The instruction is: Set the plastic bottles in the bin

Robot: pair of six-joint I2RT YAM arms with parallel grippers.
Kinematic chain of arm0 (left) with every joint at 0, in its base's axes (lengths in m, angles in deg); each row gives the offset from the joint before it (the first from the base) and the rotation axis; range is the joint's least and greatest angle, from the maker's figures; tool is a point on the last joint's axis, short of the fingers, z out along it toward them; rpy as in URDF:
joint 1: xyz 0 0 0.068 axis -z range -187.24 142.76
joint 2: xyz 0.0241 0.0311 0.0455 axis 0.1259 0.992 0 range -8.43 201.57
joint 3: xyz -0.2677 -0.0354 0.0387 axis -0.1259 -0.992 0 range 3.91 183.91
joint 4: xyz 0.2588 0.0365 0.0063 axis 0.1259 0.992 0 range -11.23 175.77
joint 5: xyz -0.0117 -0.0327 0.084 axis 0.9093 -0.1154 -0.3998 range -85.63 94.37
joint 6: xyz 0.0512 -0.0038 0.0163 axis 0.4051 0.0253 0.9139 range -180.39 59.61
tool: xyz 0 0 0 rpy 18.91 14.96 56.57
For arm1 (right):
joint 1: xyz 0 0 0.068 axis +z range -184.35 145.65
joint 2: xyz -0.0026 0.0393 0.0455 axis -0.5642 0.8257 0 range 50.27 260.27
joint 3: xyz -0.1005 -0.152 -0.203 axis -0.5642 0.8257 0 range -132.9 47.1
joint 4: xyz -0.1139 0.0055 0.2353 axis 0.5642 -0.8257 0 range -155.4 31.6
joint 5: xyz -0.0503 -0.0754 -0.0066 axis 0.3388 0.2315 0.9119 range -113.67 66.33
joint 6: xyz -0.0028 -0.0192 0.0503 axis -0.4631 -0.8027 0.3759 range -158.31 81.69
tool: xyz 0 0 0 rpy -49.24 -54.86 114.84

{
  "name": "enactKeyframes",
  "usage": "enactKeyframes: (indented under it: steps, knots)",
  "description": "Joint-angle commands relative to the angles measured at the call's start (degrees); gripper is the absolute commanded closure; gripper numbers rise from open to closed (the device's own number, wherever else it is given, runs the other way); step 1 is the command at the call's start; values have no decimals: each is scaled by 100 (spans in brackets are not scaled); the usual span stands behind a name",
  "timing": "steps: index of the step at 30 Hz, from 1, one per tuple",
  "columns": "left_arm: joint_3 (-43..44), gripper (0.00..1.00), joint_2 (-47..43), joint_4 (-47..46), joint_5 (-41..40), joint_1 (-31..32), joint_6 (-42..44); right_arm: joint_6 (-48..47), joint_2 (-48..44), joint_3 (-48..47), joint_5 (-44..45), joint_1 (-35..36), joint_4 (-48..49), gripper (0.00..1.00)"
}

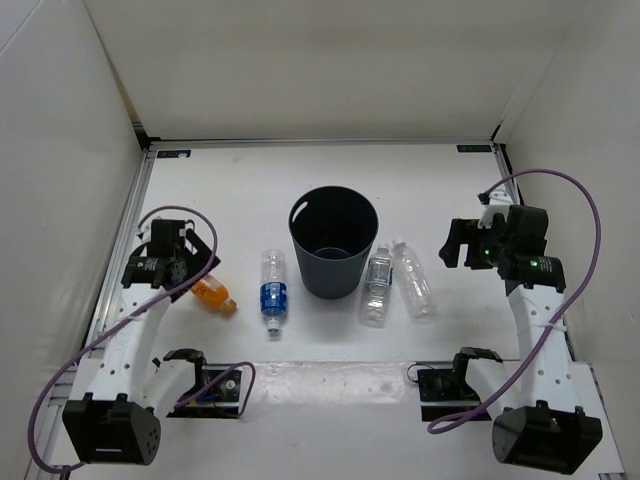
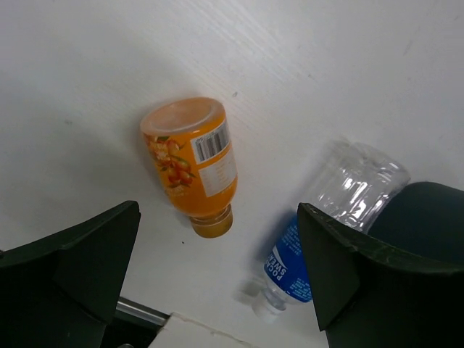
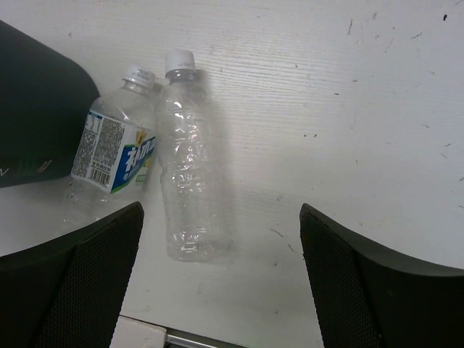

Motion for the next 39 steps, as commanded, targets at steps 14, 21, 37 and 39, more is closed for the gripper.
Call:
enactKeyframes:
  steps: [14,21,37,39]
  knots:
    - [-439,0,1616,-750,277,-9,-810,164,-128,-193,-106,-123,-137,10]
    - [-149,0,2662,-707,295,-35,-1013,155,-66,-272,-106,-202,-260,10]
    - [2136,39,2683,-10,-382,-26,-688,339,83,-185,-186,-263,-67,10]
    - [2382,39,2278,-239,-496,-18,-618,331,118,-193,-177,-255,-23,10]
